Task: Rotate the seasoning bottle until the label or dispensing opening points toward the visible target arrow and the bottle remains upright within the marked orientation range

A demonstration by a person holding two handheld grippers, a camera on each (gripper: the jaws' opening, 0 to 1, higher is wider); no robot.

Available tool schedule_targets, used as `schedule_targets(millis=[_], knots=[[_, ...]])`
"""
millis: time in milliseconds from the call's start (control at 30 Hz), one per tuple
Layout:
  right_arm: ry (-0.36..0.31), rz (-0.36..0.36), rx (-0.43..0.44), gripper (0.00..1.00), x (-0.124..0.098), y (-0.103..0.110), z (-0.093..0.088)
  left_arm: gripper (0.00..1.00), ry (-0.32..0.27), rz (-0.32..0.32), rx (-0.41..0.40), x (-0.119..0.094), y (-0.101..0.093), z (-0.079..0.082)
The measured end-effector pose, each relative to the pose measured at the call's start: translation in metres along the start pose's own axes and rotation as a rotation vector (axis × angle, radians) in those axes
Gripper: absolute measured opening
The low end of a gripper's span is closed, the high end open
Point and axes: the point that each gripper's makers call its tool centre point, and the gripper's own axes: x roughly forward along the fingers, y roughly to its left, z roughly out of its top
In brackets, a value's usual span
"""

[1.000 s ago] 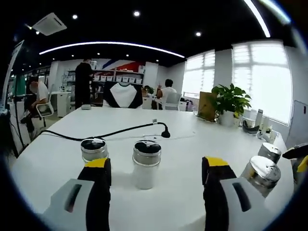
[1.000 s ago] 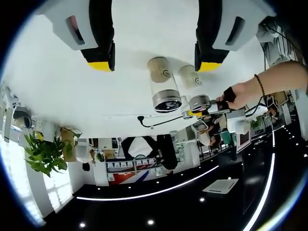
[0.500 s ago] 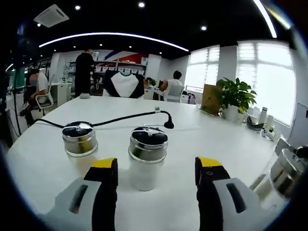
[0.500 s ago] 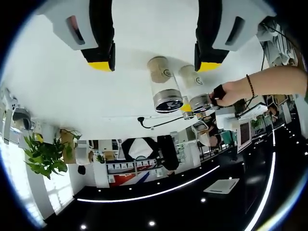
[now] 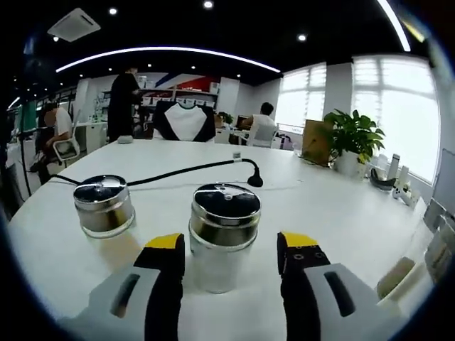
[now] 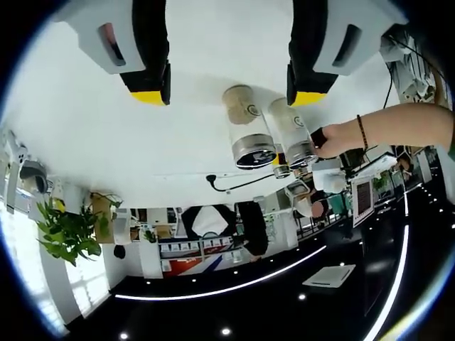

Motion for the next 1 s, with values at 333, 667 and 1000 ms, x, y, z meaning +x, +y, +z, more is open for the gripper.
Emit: schedule_targets(millis=[333, 667, 1000], knots=[[0.003, -0.004, 0.0, 0.67, 0.0011, -0.0013, 0.0009, 0.39, 0.016, 0.032, 0.034, 0.0037, 0.0067, -0.0039], [0.01, -0.003, 0.002, 0.66, 0.0018, -0.0009, -0.0007, 0.36, 0.015, 0.032, 0.117, 0.0033, 0.0075, -0.0047], [0.016, -0.006, 0.006, 0.66, 0.0009, -0.0024, -0.0028, 0.36, 0.018, 0.04, 0.119, 0.0016, 0.0081, -0.0054]])
